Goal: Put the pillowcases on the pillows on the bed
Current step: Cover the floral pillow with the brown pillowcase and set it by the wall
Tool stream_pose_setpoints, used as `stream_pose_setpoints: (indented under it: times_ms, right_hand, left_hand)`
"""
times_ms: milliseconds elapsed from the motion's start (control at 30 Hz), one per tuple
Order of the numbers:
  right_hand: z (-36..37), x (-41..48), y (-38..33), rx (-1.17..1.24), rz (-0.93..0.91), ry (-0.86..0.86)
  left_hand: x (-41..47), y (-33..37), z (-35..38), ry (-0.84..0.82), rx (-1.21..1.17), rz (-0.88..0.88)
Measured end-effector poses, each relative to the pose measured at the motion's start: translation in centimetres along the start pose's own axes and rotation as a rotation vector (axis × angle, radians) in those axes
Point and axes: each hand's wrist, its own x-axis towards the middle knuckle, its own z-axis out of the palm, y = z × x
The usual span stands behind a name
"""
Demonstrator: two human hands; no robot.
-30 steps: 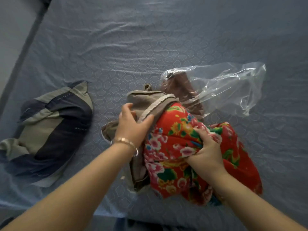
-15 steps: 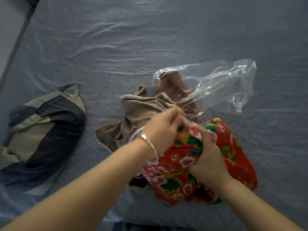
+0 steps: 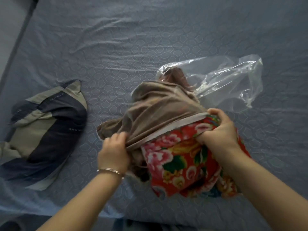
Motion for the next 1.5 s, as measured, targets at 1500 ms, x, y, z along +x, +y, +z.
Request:
stream_pose_setpoints:
  times_ms: [1500]
  right_hand:
    - [1.2,2.1,1.6,-0.841,-0.17,0.041]
  left_hand:
    - [3.4,1.7,-0.6,0.389,0.137,0.553]
